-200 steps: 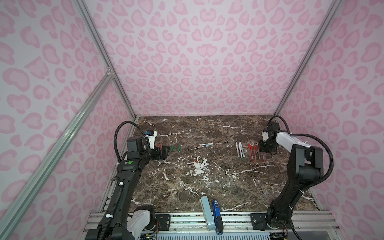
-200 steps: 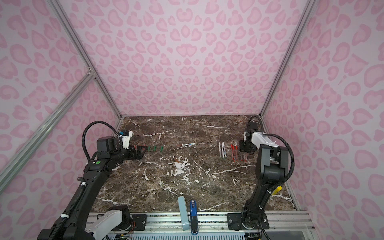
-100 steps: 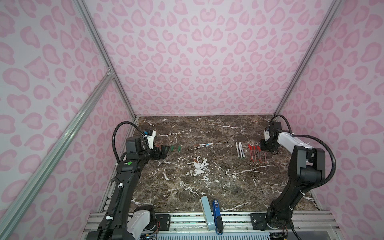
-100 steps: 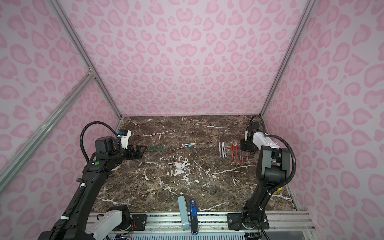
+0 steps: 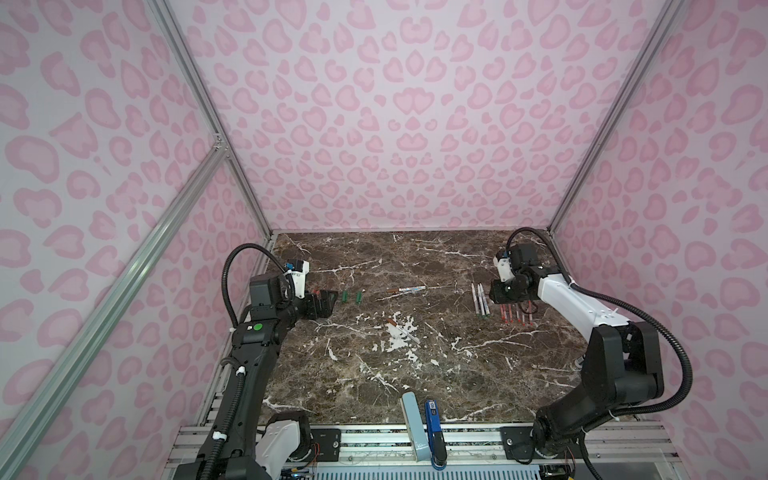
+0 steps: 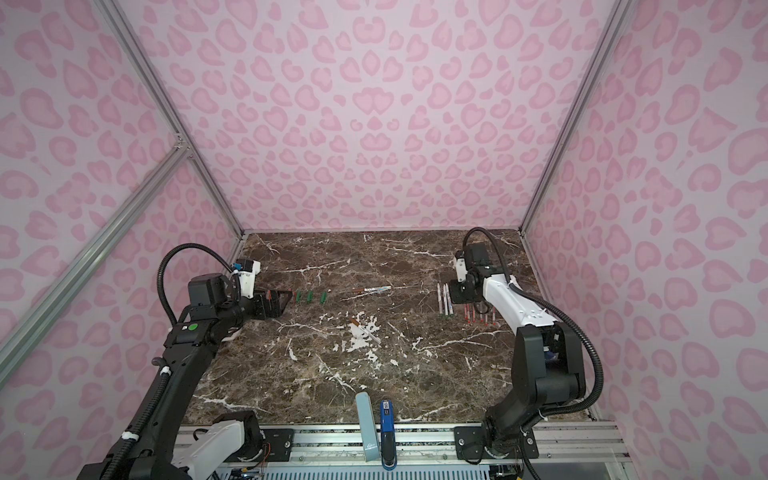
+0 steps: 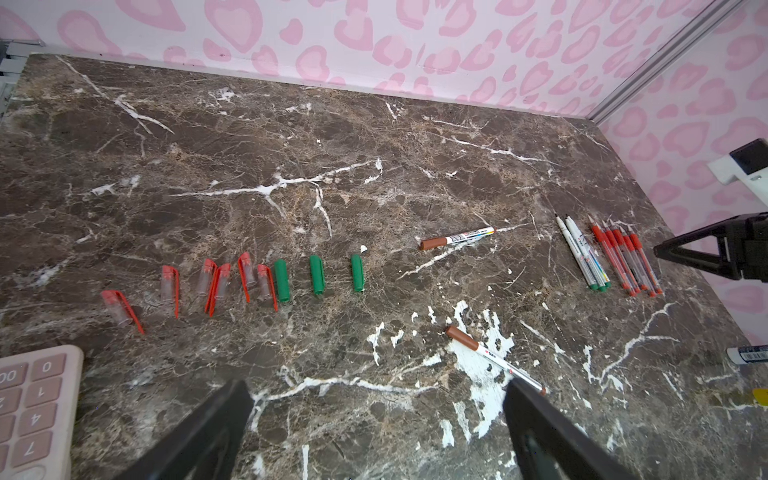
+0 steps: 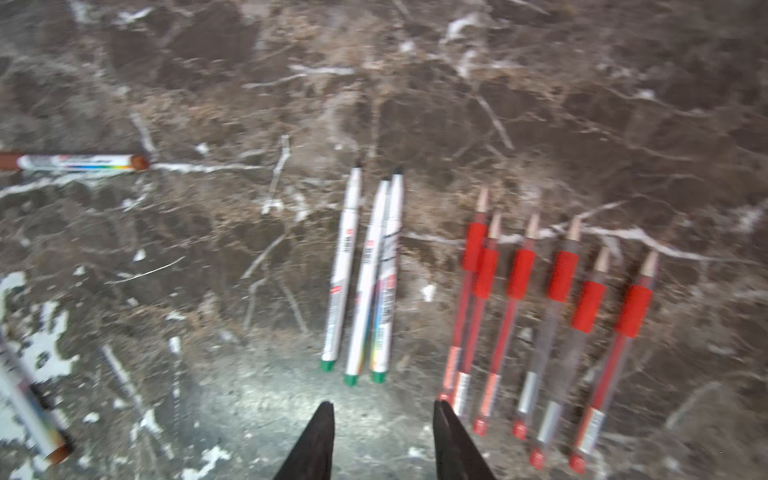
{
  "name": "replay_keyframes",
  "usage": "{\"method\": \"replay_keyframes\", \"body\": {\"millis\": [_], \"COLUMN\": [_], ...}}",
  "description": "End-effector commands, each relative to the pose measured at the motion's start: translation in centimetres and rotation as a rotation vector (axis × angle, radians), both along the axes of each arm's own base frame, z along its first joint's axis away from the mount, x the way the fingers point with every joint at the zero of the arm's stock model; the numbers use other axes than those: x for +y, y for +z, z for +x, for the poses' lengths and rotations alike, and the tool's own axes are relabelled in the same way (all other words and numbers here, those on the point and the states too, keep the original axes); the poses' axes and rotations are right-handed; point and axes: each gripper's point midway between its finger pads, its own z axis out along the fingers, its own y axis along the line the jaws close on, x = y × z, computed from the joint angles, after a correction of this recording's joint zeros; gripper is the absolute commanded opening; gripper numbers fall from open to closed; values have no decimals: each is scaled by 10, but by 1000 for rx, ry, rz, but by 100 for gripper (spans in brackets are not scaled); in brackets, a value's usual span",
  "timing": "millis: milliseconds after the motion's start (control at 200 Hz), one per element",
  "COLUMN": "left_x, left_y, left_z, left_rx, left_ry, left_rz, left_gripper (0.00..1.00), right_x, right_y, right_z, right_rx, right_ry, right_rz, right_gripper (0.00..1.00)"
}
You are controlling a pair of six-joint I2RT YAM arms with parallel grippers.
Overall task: Open the pen caps
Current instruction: 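Raise the open right gripper and move it toward the brown-capped marker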
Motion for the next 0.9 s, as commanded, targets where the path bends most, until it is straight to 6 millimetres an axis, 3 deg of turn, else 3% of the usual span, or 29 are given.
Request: {"method": "replay_keyframes", "body": {"millis": [0,265,525,655,710,895], "left_x": [1,0,-1,-1,-1,-1], "left_y": [6,7,9,6,8,8], "left_z": [5,5,4,3,3,4], "left_rx": [-25,-29,-34,-26,-30,-28], "left_ry": [1,-1,-7,-7,-7,-7], "left_rz": [-5,-9,-20,-16,-15,-18], "left_gripper": [98,98,98,98,98,98], "right_x": [40,137,213,232,245,256], "right_y": [6,4,-23,-45,-43,-65], "right_z": [-7,-28,-49,-60,-57,-60], "right_rx": [-19,1,85,146,131,182], "right_ry": [85,292,477,536,559,596], "right_rz": [47,77,33,-29,-37,-90], "right_gripper": [44,40,38,38,38,38]}}
